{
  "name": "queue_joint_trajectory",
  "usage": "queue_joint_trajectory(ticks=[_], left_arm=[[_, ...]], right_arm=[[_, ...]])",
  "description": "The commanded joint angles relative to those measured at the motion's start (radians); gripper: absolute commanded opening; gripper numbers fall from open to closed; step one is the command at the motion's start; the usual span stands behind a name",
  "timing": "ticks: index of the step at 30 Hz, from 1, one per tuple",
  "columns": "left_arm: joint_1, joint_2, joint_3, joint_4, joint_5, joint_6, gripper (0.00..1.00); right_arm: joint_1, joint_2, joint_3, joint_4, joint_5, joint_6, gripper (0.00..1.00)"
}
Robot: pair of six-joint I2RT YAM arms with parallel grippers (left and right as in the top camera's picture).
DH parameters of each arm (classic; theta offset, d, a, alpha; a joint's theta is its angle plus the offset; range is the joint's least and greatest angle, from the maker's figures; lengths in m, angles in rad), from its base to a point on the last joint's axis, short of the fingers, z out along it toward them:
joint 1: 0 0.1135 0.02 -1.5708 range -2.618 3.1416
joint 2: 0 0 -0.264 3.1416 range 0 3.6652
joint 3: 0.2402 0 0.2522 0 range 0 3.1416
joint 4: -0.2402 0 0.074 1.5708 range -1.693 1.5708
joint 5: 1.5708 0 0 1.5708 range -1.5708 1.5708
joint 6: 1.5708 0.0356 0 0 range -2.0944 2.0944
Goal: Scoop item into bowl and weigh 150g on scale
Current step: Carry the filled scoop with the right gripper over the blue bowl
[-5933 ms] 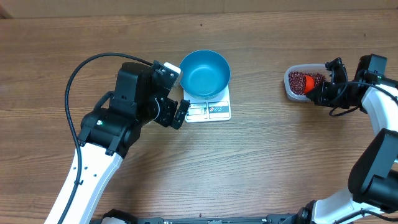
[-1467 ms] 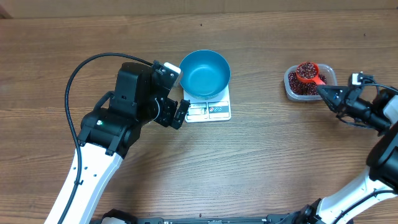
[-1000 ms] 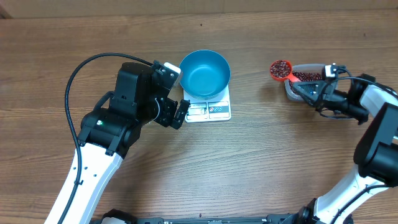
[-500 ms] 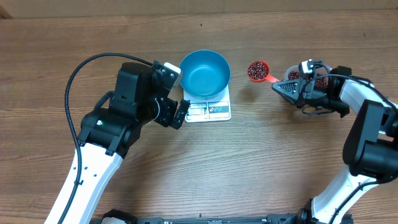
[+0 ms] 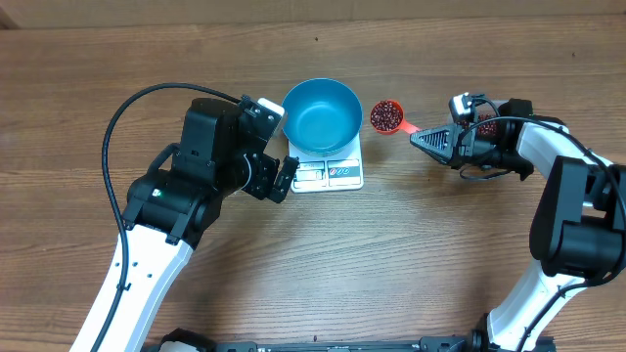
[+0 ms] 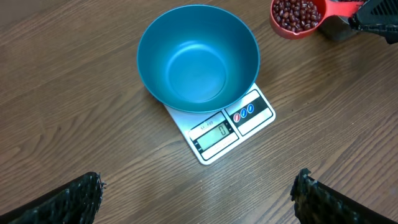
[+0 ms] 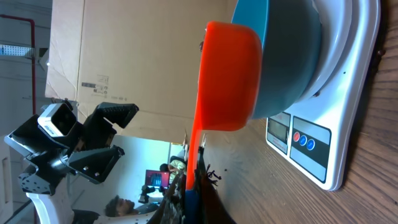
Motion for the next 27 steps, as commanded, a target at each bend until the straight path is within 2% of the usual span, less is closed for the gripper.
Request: queue_joint_trajectory(ticks=[1,9,27], left_arm=[[-0.003,-0.017,0.002,0.000,0.015,-0.006,0.99],[-0.003,-0.017,0.002,0.000,0.015,-0.006,0.99],[-0.003,-0.017,0.002,0.000,0.015,-0.006,0.99]], right_arm=[[0.005,0.003,0.013,0.003,-0.054,-0.011,0.04],[0.008,0.003,0.013,0.026,-0.054,0.039,0.04],[0.078,0.003,0.013,0.043,-0.054,0.046,0.04]])
